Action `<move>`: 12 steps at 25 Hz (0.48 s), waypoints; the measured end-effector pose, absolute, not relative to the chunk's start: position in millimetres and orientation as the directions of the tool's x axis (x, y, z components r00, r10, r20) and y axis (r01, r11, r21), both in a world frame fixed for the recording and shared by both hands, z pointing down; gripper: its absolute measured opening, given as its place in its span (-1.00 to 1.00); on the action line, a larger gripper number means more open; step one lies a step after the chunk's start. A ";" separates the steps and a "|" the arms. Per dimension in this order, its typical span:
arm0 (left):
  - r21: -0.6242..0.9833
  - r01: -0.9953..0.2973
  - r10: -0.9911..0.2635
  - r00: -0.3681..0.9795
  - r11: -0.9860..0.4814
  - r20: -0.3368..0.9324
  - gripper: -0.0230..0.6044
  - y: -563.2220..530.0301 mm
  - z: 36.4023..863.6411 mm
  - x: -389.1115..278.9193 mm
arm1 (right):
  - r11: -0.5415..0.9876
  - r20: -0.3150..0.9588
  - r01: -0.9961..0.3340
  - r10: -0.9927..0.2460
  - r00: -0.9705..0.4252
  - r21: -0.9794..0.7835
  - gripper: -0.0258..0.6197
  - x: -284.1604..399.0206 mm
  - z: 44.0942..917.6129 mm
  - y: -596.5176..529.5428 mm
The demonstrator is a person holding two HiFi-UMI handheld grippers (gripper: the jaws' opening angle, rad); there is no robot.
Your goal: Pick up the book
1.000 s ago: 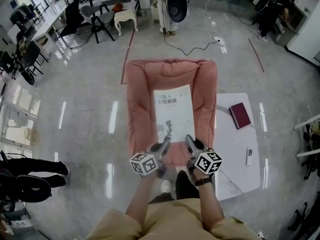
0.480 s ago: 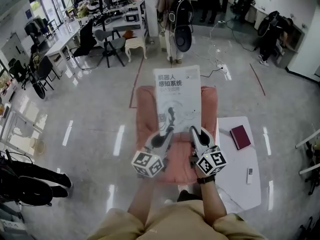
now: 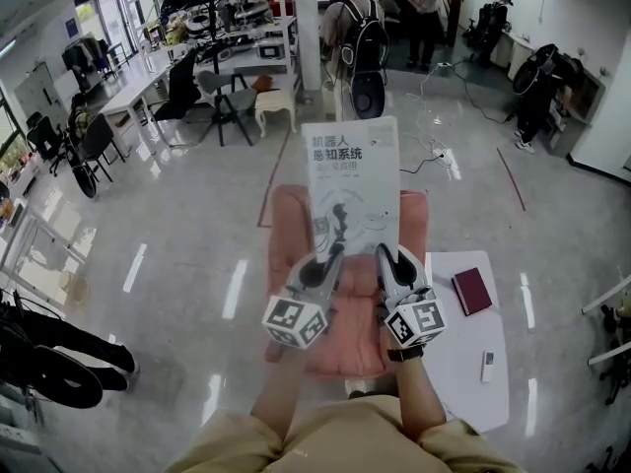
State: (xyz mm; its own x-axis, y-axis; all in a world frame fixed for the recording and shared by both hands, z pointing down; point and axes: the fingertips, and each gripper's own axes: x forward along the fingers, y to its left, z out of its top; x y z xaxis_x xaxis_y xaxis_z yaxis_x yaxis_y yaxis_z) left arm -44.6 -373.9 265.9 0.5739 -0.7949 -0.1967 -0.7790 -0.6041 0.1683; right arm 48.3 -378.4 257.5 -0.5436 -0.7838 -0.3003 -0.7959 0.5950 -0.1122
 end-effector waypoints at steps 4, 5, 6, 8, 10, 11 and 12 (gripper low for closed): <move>0.145 -0.781 -0.791 0.577 -0.607 -0.203 -0.70 -382.1 262.8 -37.3 | 0.587 -0.308 -0.802 -0.787 -0.535 -0.106 -0.73 55.5 254.6 -385.7; 0.137 -0.781 -0.789 0.579 -0.609 -0.206 -0.70 -384.0 261.6 -34.8 | 0.587 -0.314 -0.804 -0.785 -0.535 -0.099 -0.73 57.8 253.5 -387.5; 0.129 -0.782 -0.787 0.580 -0.610 -0.210 -0.70 -385.9 259.8 -32.5 | 0.587 -0.321 -0.805 -0.781 -0.535 -0.088 -0.73 60.1 251.9 -389.3; 0.118 -0.780 -0.783 0.582 -0.614 -0.220 -0.69 -388.9 254.8 -28.8 | 0.586 -0.334 -0.808 -0.776 -0.535 -0.068 -0.73 63.5 246.9 -391.6; 0.109 -0.778 -0.777 0.586 -0.619 -0.232 -0.69 -390.5 247.8 -26.3 | 0.581 -0.345 -0.812 -0.774 -0.531 -0.052 -0.73 65.8 240.0 -392.4; 0.104 -0.777 -0.773 0.587 -0.621 -0.239 -0.69 -391.0 244.0 -25.2 | 0.579 -0.351 -0.814 -0.772 -0.529 -0.045 -0.73 66.8 236.2 -392.4; 0.098 -0.776 -0.770 0.588 -0.623 -0.247 -0.69 -391.4 240.2 -23.9 | 0.576 -0.358 -0.816 -0.770 -0.528 -0.037 -0.73 67.9 232.3 -392.4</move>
